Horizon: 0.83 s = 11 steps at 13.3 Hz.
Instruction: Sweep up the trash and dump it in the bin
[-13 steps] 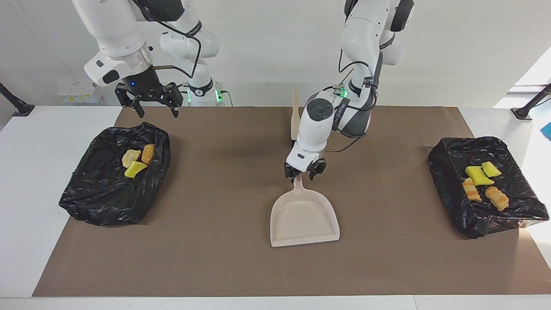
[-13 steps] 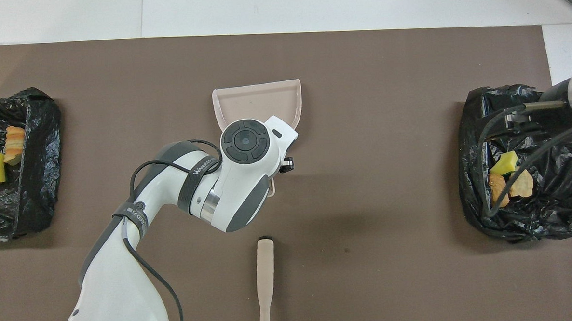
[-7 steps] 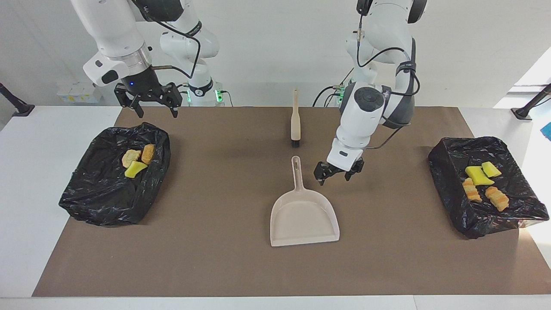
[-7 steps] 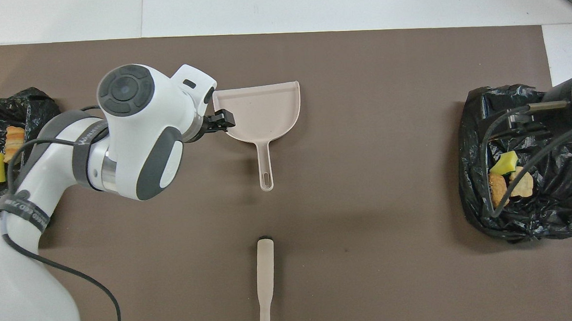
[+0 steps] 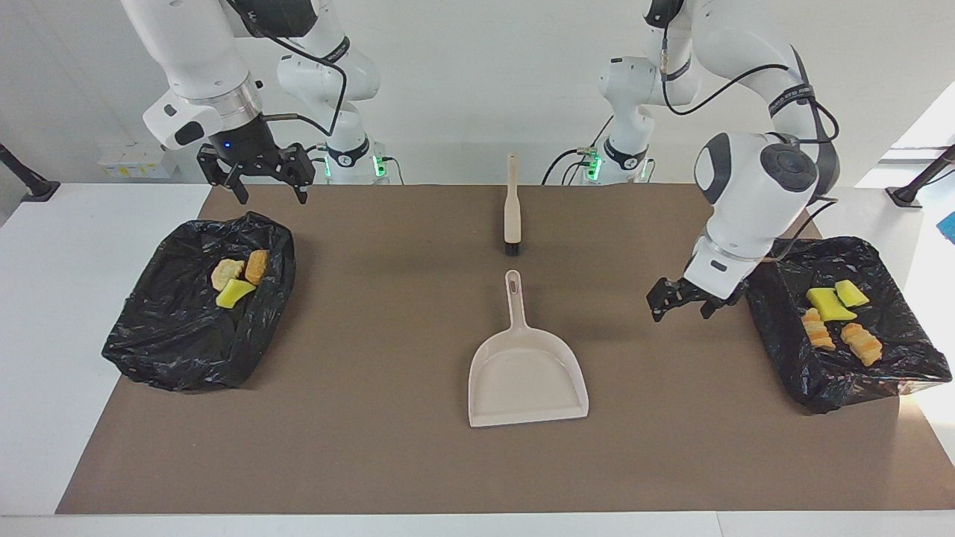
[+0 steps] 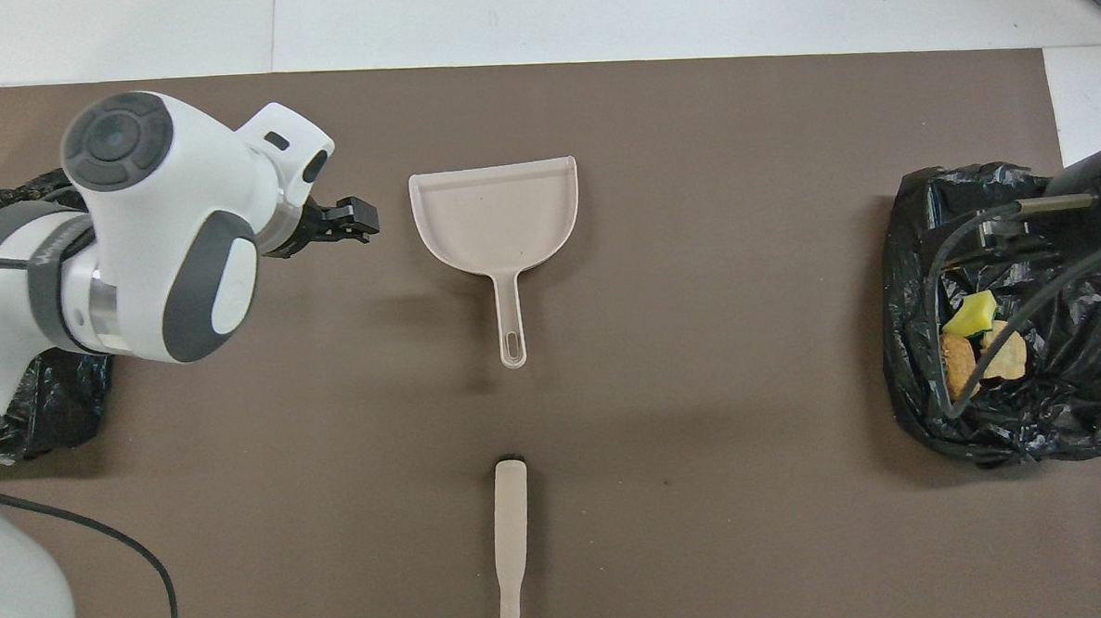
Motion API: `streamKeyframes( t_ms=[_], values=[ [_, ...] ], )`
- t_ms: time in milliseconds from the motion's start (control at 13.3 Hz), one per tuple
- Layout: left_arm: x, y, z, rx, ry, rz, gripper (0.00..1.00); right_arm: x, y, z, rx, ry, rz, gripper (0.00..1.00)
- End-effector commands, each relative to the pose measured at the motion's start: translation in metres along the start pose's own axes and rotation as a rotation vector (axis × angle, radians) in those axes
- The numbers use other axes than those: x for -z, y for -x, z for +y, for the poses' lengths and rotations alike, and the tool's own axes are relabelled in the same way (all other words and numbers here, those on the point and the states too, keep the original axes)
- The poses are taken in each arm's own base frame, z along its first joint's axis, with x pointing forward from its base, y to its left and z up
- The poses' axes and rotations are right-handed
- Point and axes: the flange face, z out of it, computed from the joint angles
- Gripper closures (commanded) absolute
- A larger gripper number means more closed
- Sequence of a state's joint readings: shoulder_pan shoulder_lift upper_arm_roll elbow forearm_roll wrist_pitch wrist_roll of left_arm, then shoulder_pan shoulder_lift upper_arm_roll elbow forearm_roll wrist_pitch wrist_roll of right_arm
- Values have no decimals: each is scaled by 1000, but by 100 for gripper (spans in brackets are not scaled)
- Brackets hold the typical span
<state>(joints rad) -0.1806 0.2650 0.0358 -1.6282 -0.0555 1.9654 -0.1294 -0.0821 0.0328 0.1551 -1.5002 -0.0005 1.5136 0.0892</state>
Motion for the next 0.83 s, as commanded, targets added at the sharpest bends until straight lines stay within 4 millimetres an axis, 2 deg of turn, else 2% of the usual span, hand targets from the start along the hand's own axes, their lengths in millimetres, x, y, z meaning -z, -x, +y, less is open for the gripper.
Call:
streamKeyframes(
  t_ms=[0,151,226,453,528,603,754],
  values=[
    [40,15,-38,-93,6,-18,0,1,7,-1,8,-16,4,0],
    [70,29,-71,-127,6,-29,0,-2,12,-8,-26,-9,-4,0],
    [84,36,-77,-141,7,-30,0,-4,15,-11,-35,-7,-10,0],
    [121,58,-77,-136,8,-39,0,-10,35,-25,-34,22,-20,0],
    [130,65,-77,-134,9,-39,0,-12,36,-27,-31,23,-14,0],
    [137,75,-76,-135,10,-53,0,-12,36,-27,-31,22,-11,0],
    [133,89,-73,-152,8,-64,0,-11,36,-27,-34,21,-11,0]
  ],
)
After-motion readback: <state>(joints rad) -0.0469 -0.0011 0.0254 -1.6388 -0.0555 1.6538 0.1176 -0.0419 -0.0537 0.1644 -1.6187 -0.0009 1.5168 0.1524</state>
